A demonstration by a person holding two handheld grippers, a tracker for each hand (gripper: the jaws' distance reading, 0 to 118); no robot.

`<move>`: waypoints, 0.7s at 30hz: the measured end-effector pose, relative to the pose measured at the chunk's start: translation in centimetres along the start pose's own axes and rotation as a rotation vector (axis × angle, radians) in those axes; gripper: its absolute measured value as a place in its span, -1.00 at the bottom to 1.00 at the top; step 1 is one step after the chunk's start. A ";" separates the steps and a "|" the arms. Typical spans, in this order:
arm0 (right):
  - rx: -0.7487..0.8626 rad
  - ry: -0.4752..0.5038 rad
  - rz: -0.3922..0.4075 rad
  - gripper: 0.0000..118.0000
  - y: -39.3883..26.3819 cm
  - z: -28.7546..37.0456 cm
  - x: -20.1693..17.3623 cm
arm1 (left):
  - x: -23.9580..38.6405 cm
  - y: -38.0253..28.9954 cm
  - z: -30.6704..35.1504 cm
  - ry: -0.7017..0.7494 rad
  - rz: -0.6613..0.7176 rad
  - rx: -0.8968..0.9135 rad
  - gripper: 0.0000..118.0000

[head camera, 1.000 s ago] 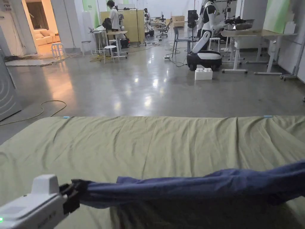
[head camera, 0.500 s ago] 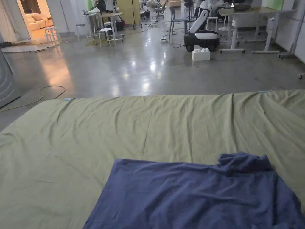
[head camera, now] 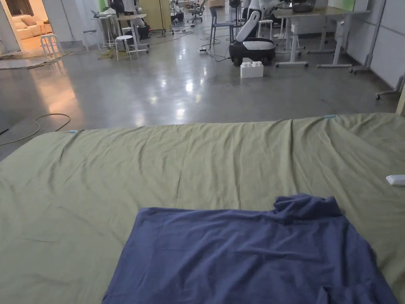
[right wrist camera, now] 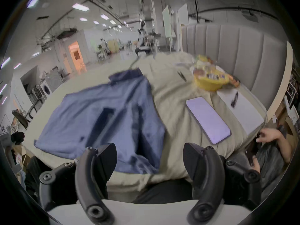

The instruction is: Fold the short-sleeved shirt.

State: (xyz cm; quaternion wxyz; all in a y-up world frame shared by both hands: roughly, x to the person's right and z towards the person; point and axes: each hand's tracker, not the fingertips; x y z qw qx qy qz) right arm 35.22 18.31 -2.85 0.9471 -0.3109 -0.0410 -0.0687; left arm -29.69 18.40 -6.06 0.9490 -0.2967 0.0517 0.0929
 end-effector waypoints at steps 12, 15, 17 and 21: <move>0.483 0.129 0.098 0.45 8.0 6.8 -7.5 | 13.5 6.7 11.2 -0.085 -0.330 0.449 0.57; 0.500 0.160 0.111 0.07 8.5 7.4 -8.3 | 14.7 7.0 12.3 -0.120 -0.290 0.519 0.40; 0.498 0.173 0.111 -0.01 8.3 7.4 -8.7 | 14.9 6.9 12.8 -0.115 -0.260 0.568 0.34; 0.512 0.137 0.154 -0.96 7.9 7.8 -9.7 | 15.4 6.9 12.9 -0.138 -0.294 0.541 -0.94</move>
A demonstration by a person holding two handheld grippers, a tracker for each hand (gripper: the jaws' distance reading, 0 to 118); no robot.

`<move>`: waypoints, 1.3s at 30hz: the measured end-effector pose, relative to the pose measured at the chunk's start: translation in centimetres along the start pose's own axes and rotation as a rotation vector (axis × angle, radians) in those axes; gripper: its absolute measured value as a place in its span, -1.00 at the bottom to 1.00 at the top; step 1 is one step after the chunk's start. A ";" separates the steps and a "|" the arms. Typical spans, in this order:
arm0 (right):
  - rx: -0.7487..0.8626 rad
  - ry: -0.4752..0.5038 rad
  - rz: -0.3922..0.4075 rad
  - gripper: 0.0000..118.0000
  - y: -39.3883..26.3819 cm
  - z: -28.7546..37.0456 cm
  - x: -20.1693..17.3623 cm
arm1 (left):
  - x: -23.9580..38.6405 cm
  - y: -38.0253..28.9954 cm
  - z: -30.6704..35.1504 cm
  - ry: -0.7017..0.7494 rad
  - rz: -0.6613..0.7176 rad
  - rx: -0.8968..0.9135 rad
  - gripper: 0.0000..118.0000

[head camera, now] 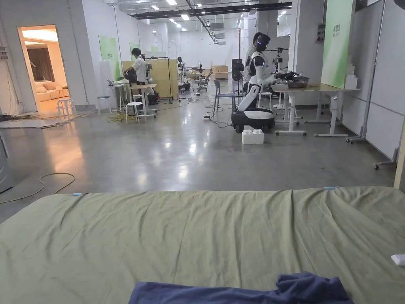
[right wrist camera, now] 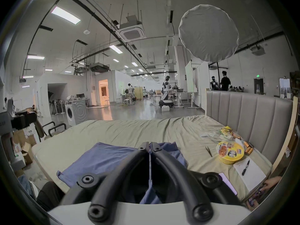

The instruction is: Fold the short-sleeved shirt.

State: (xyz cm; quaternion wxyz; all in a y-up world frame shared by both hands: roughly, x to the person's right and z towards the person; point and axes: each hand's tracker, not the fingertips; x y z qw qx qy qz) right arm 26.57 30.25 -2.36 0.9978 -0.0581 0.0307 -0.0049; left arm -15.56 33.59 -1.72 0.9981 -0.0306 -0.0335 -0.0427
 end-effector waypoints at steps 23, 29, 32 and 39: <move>-0.131 -0.006 -0.125 -1.00 -2.6 0.3 1.3 | -9.5 -11.2 -6.8 -0.021 0.021 -0.460 0.48; -0.204 -0.027 -0.165 -1.00 -3.8 0.0 1.3 | -12.8 -19.6 -12.3 -0.037 0.254 -0.813 0.42; -0.228 -0.045 -0.154 -1.00 -4.0 0.2 1.3 | -12.5 -21.3 -13.1 -0.018 0.224 -0.909 0.25; -0.277 -0.084 -0.134 -1.00 -4.4 0.5 1.9 | -10.3 -22.1 -13.9 -0.078 0.143 -0.956 -0.81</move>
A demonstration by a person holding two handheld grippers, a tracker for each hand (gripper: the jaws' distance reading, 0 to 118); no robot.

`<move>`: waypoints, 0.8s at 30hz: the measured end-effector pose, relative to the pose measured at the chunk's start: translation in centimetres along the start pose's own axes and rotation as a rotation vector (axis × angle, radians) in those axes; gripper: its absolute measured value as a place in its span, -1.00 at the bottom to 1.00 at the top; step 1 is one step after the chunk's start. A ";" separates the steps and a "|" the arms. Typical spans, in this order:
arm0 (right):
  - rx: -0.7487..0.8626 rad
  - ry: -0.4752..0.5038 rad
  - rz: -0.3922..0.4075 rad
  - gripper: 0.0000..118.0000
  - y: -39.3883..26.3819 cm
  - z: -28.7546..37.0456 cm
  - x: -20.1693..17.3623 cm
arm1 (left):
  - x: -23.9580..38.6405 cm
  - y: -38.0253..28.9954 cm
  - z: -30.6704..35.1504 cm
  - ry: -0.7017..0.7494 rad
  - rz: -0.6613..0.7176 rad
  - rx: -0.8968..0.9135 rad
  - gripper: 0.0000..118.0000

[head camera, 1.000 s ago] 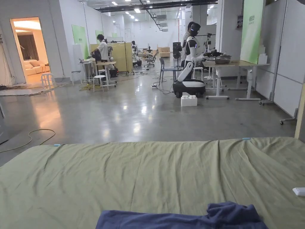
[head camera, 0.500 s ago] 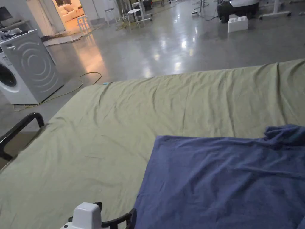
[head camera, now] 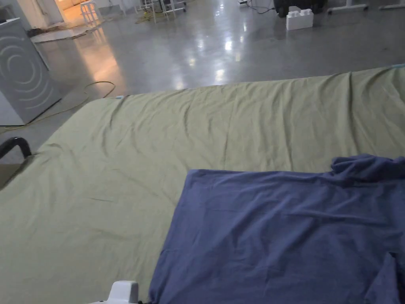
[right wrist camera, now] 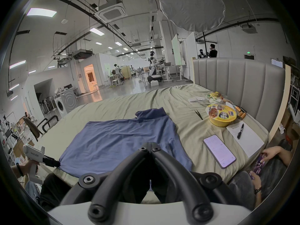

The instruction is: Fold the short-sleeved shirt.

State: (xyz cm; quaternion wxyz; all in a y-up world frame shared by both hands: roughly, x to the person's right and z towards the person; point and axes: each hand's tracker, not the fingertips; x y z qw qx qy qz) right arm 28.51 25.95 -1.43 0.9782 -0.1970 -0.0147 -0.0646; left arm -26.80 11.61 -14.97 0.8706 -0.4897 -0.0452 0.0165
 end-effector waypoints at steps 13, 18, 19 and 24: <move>-0.514 -0.126 -0.035 0.35 -8.8 -9.2 9.2 | 2.1 -0.2 -1.6 0.112 -0.133 -0.053 -0.84; -0.535 -0.096 -0.071 0.24 -10.3 -11.4 10.1 | 2.2 -0.1 -1.6 0.109 -0.128 -0.060 -0.84; -0.523 -0.093 -0.081 0.05 -10.2 -11.4 9.9 | 2.2 -0.2 -1.5 0.110 -0.128 -0.057 -0.84; -0.507 -0.084 -0.124 -0.82 -10.0 -11.5 9.8 | 2.5 -0.4 -1.2 0.106 -0.116 -0.052 -0.84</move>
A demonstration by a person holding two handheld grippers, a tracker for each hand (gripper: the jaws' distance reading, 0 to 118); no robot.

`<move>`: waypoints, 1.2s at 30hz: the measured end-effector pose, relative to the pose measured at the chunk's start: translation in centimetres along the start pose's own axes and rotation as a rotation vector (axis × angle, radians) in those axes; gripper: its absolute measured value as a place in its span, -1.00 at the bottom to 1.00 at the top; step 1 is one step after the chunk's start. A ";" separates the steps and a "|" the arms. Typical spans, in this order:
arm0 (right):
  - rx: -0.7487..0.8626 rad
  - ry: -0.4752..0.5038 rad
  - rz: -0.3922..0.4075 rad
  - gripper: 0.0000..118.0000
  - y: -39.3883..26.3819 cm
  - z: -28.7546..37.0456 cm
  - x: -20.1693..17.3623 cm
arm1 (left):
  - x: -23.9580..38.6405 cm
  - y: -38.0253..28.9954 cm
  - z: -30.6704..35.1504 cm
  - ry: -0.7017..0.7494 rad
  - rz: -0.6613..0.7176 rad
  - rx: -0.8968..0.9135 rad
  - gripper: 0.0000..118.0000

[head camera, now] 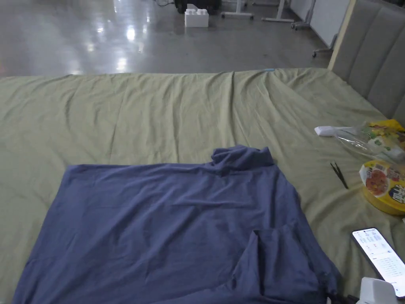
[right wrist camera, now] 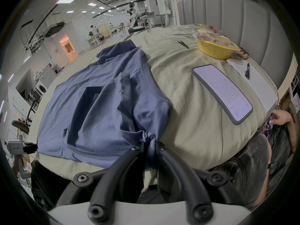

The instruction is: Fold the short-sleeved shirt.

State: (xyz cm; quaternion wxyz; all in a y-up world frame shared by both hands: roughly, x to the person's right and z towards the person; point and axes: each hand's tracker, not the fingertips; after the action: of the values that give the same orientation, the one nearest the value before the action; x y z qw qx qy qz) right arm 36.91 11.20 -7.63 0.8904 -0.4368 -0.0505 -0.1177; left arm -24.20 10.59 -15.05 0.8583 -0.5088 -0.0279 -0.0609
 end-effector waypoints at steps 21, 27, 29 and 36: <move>0.200 -0.015 -0.063 -0.89 18.5 -5.9 -4.7 | -5.1 18.1 -2.9 -0.128 0.284 0.196 -0.86; 0.073 -0.087 0.003 -0.24 18.7 -11.2 -4.9 | -4.7 20.1 -7.0 -0.047 0.329 0.168 -0.22; 0.059 -0.078 -0.020 0.39 18.3 -11.4 -4.5 | -4.7 19.9 -6.3 -0.059 0.305 0.209 0.46; 0.318 0.052 -0.030 0.34 17.5 -3.5 -3.5 | -2.8 17.3 6.4 -0.060 0.079 0.561 0.52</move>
State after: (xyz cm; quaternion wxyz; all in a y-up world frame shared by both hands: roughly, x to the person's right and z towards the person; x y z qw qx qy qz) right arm 37.94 19.35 -23.87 0.9474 -0.2864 -0.0518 -0.1328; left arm -24.60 24.66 -27.28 0.9660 -0.2537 -0.0491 -0.0021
